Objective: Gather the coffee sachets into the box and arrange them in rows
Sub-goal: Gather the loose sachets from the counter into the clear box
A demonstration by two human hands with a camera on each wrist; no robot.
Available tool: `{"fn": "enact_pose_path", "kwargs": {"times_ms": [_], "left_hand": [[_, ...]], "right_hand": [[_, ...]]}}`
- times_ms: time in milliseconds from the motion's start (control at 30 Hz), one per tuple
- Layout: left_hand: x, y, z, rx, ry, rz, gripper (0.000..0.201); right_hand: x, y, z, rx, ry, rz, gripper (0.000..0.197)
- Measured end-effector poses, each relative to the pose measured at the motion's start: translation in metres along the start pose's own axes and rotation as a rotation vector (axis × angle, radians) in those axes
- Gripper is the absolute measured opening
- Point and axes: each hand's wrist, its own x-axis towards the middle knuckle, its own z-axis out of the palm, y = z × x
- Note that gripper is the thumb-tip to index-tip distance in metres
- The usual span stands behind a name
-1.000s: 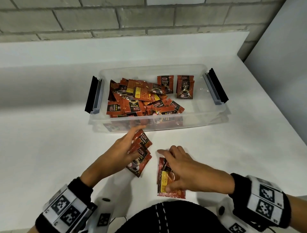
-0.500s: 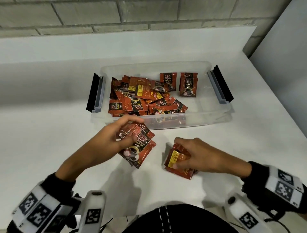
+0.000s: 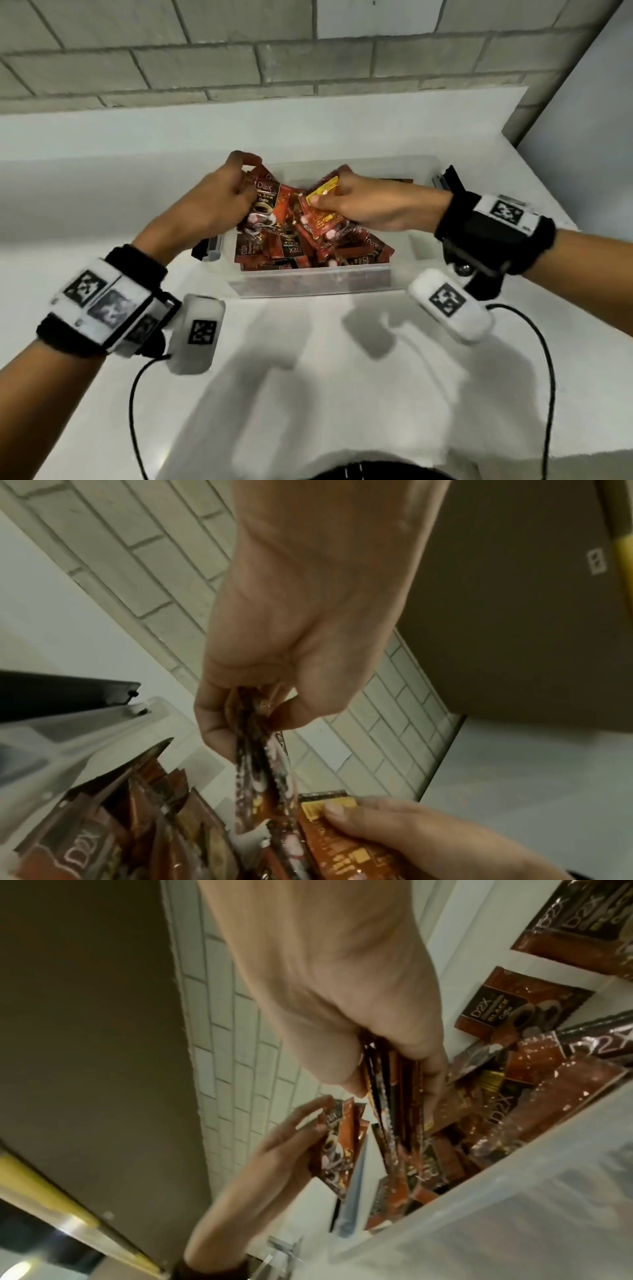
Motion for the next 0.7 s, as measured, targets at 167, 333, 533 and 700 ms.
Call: {"fn": "enact_pose_path", "kwargs": {"times_ms": [167,333,533,700], "left_hand": [[0.016,-0.01,0.012,0.233,-0.153,-0.081,0.035],[0.02,-0.025,0.017,0.622,-0.179,-0.043,0.046],[0.007,-0.035,0.014,0.559,-0.131,0.216,0.056],[0.006,-0.051,0.016,0.784,-0.1,0.336,0.092]], "right_hand": [[0.033,0.004,0.016,-0.2,-0.054,0.059,0.019],[0.038,-0.001,0.015,-0.477,-0.028,0.075,0.051],[0.021,-0.001,-0.019,-0.389,0.03,0.131,0.062],[0.008,0.039,-0.033,-0.261,-0.14,0.432,0.081]]}}
